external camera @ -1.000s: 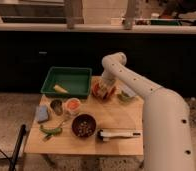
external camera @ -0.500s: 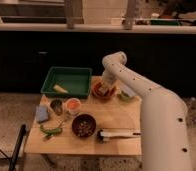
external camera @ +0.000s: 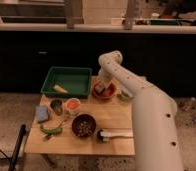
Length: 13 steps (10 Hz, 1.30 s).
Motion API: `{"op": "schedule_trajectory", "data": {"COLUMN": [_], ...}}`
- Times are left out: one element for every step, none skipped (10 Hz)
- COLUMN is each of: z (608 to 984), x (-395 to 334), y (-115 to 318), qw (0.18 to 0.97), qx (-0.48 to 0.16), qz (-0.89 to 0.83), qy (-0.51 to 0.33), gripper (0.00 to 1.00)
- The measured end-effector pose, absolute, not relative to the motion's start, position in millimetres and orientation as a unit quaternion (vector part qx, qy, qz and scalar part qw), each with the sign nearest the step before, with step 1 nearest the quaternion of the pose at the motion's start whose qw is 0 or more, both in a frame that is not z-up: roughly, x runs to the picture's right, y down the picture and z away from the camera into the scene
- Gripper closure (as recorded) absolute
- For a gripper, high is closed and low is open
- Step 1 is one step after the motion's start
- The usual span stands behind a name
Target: Wipe red bowl with eraser
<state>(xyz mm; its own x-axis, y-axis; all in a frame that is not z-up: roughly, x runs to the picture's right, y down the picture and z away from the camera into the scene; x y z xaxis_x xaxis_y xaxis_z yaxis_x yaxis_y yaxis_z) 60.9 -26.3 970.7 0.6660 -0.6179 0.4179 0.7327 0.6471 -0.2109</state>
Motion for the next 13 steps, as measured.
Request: {"op": "schedule_trajectory", "data": {"z": [970, 966, 961, 954, 949, 944, 941, 939, 938, 938, 939, 942, 944], "x": [60, 57, 53, 52, 53, 57, 62, 69, 77, 86, 93, 100, 104], "y": [-24, -22, -19, -15, -11, -6, -2, 0, 0, 0, -2, -5, -9], "qw": [0.890, 0.887, 0.883, 0.880, 0.877, 0.874, 0.873, 0.872, 0.874, 0.876, 0.879, 0.882, 0.886], "qx": [-0.183, -0.180, -0.177, -0.175, -0.175, -0.177, -0.179, -0.182, -0.185, -0.187, -0.191, -0.193, -0.194], "qz": [-0.384, -0.389, -0.395, -0.401, -0.405, -0.408, -0.409, -0.409, -0.407, -0.405, -0.400, -0.394, -0.389], "qy": [-0.162, -0.171, -0.180, -0.187, -0.192, -0.195, -0.196, -0.196, -0.191, -0.185, -0.177, -0.169, -0.161], "gripper": [1.00, 1.00, 1.00, 1.00, 1.00, 1.00, 1.00, 1.00, 1.00, 1.00, 1.00, 1.00, 1.00]}}
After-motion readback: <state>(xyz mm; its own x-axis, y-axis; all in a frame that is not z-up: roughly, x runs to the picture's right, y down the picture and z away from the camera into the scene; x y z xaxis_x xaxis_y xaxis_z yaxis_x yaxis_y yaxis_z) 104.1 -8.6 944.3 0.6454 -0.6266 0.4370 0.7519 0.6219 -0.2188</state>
